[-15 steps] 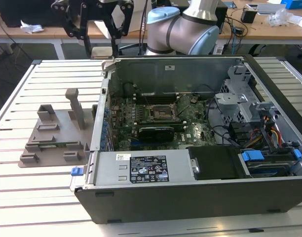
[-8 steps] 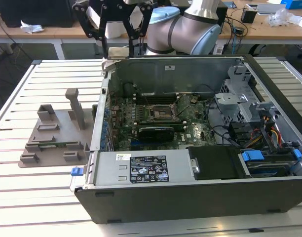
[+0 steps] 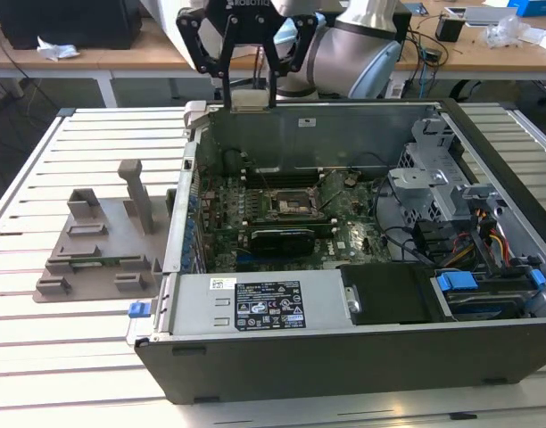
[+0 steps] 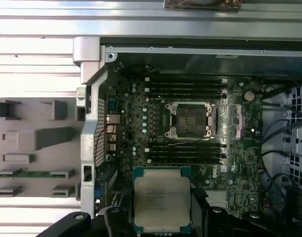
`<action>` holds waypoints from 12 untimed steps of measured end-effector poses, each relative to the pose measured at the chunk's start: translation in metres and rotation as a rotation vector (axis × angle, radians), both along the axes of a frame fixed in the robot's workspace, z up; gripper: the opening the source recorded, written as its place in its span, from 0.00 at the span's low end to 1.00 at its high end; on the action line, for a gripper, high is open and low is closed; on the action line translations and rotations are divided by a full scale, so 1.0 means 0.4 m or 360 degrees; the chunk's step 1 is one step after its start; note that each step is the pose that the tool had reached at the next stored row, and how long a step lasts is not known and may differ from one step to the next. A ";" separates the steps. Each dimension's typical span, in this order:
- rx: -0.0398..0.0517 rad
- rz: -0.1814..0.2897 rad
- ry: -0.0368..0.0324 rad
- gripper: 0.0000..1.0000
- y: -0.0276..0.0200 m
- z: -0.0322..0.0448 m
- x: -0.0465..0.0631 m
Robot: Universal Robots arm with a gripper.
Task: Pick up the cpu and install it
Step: 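Pick up the cpu and move it towards the insertion slot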
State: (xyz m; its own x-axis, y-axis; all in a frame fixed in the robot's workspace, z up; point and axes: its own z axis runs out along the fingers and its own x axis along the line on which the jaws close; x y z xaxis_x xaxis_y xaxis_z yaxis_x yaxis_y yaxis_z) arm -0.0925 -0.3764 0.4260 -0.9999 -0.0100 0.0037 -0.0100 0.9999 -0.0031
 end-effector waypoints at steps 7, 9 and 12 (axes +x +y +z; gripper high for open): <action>0.0000 0.0000 0.0003 0.55 0.009 -0.053 0.076; 0.0001 0.0000 0.0003 0.55 0.011 -0.066 0.084; 0.0000 0.0000 0.0003 0.55 0.013 -0.081 0.092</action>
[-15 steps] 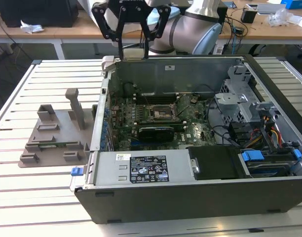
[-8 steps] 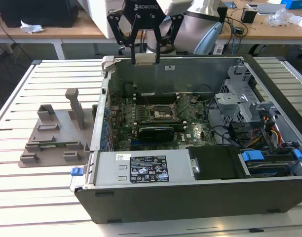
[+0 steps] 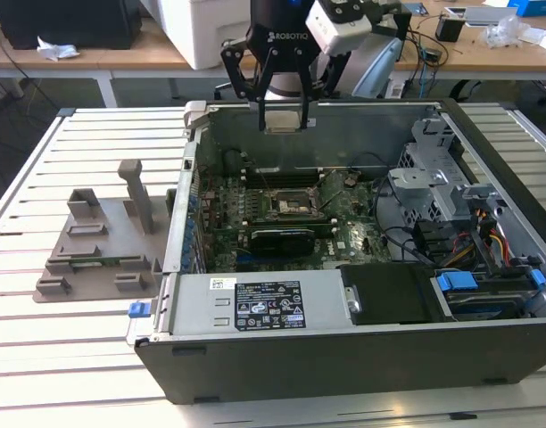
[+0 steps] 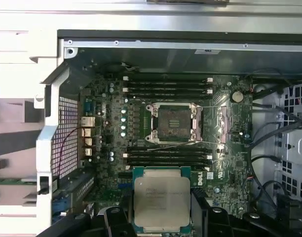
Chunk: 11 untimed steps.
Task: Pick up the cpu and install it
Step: 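Pick up the cpu and move it towards the insertion slot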
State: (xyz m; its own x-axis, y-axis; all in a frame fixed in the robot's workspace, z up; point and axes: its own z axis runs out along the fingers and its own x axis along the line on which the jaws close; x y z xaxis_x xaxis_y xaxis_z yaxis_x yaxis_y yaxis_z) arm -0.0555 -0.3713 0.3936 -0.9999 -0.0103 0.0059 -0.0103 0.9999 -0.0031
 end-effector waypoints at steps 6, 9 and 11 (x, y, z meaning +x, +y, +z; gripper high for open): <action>0.0000 0.0000 0.0000 0.55 0.000 -0.032 0.006; 0.0000 0.0000 0.0000 0.55 0.000 -0.047 0.008; 0.0000 0.0000 0.0000 0.55 0.000 -0.064 0.011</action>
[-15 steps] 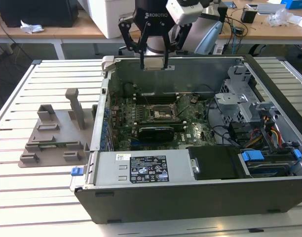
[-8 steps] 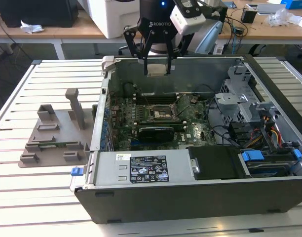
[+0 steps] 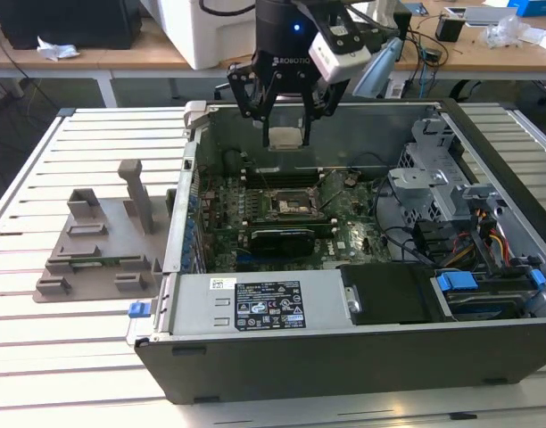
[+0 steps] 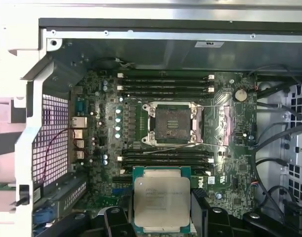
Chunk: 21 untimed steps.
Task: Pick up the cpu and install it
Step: 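Pick up the cpu and move it towards the insertion slot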
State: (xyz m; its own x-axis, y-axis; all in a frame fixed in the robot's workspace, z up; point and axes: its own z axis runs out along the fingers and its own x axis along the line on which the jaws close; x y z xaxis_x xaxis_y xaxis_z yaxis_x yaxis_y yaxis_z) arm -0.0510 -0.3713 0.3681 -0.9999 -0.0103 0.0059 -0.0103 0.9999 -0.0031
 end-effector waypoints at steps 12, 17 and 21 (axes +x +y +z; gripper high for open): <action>0.0000 0.0000 0.0000 0.55 0.000 -0.079 0.014; 0.0000 0.0000 0.0000 0.55 0.006 -0.116 0.019; 0.0000 0.0002 0.0000 0.55 0.037 -0.144 0.031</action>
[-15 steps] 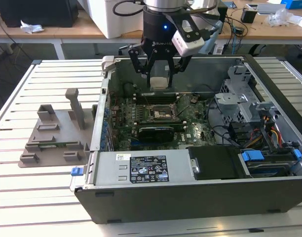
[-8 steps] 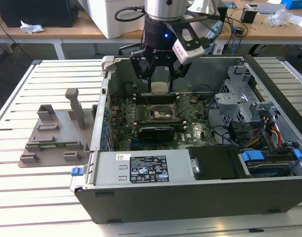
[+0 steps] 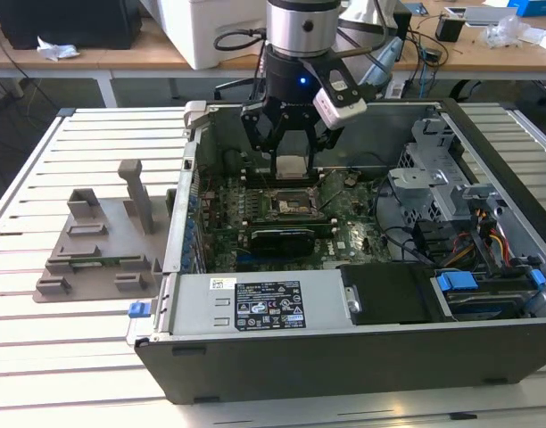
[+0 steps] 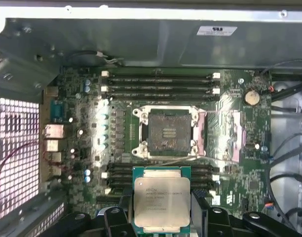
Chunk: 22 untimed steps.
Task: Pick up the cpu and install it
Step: 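Pick up the cpu and move it towards the insertion slot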
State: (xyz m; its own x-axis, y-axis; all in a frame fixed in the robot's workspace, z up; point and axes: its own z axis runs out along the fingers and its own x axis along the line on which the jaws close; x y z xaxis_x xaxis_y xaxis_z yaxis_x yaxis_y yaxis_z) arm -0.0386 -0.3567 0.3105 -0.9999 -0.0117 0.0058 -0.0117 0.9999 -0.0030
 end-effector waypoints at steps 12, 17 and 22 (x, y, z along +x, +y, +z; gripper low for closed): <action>-0.0001 0.0005 0.0000 0.55 0.031 -0.070 0.034; -0.0001 0.0005 0.0000 0.55 0.041 -0.106 0.047; -0.0003 0.0006 0.0000 0.55 0.054 -0.131 0.056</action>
